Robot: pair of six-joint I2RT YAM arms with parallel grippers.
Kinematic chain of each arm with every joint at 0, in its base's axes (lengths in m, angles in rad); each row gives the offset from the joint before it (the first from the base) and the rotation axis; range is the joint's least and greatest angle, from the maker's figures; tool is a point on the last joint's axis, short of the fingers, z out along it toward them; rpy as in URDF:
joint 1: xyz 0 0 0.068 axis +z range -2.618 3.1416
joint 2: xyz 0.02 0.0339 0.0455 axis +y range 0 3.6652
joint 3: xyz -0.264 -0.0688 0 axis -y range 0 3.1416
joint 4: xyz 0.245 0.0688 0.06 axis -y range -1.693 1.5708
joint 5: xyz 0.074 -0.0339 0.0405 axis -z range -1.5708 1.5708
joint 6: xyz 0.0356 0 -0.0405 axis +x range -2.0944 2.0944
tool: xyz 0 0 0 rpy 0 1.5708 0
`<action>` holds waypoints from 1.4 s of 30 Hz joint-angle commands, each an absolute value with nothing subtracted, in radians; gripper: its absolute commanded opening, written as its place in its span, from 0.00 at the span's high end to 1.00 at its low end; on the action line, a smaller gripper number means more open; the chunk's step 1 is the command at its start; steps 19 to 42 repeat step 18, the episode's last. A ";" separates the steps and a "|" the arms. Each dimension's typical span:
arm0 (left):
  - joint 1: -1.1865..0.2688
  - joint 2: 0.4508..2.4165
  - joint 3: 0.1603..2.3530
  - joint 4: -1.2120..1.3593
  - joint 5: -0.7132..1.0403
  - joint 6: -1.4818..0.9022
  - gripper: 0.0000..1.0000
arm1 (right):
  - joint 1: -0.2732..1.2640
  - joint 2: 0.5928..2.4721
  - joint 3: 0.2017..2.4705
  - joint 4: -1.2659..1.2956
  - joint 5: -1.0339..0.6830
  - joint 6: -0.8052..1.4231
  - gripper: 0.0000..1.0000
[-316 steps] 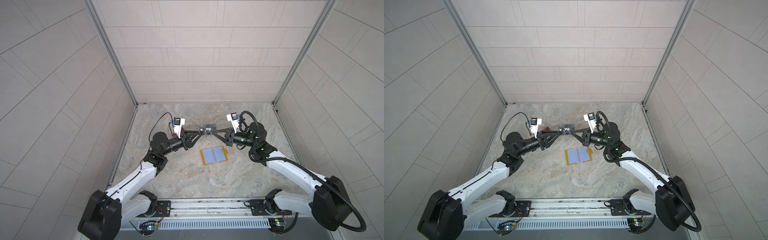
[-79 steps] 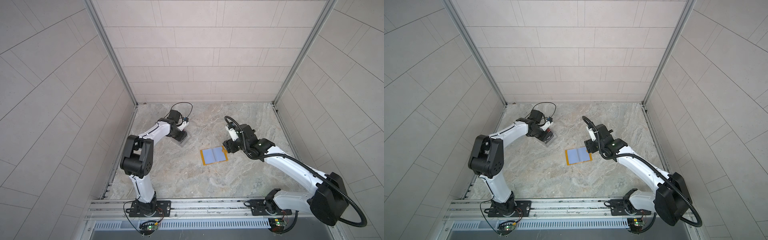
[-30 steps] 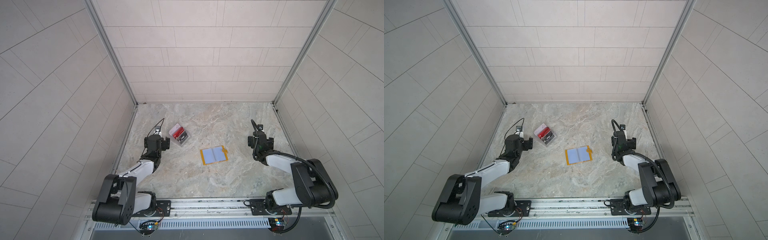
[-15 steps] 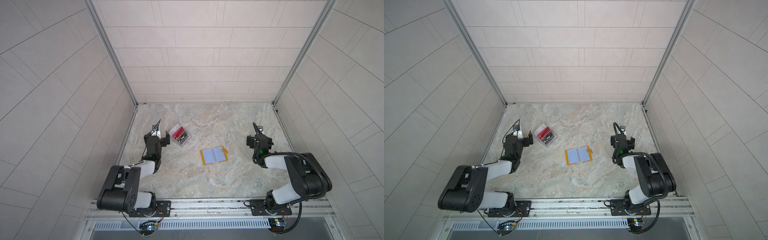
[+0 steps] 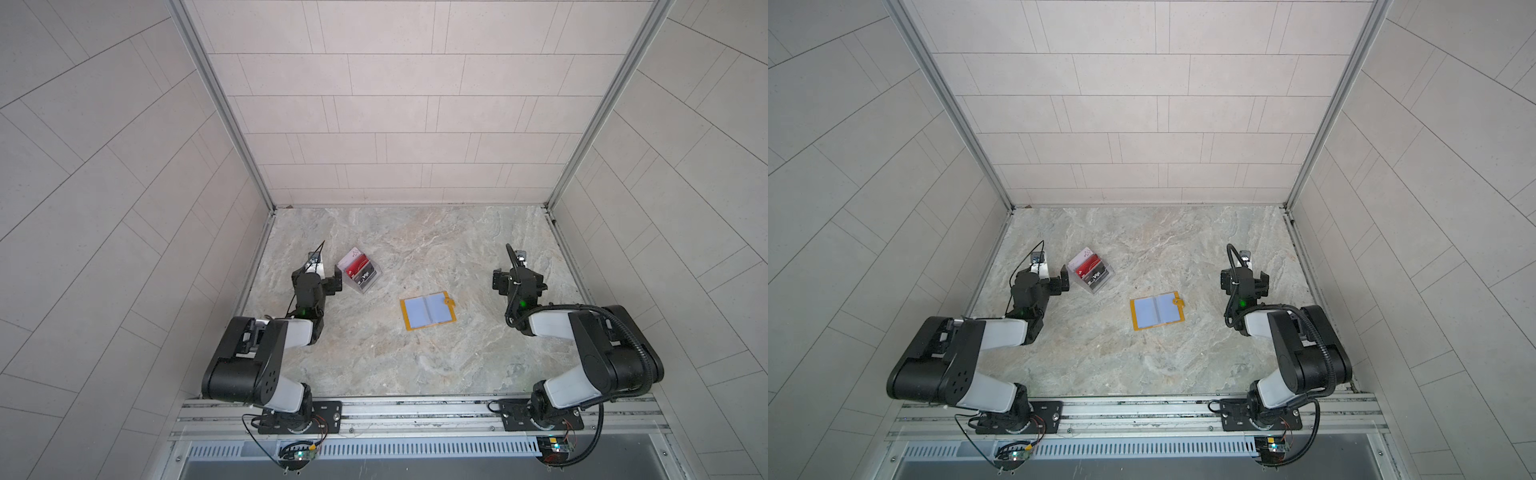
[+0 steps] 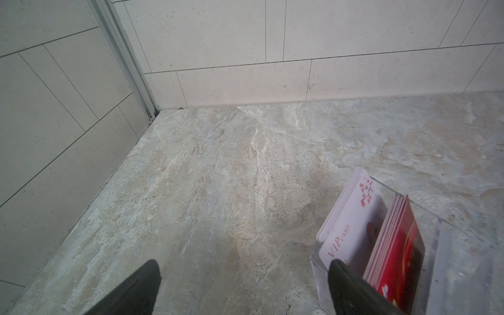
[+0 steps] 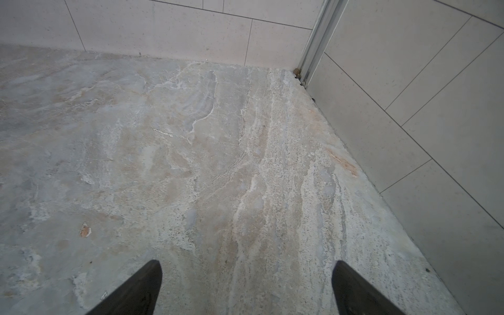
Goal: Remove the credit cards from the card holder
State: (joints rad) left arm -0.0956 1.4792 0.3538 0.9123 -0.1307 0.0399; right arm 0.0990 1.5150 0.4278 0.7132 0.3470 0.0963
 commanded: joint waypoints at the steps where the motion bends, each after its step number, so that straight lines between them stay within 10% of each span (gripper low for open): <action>1: -0.090 1.468 0.362 0.944 -0.123 0.029 0.00 | 0.096 1.516 0.434 0.730 0.351 0.087 0.01; 42: -0.086 1.470 0.367 0.939 -0.123 0.029 0.00 | 0.096 1.517 0.434 0.729 0.352 0.087 0.00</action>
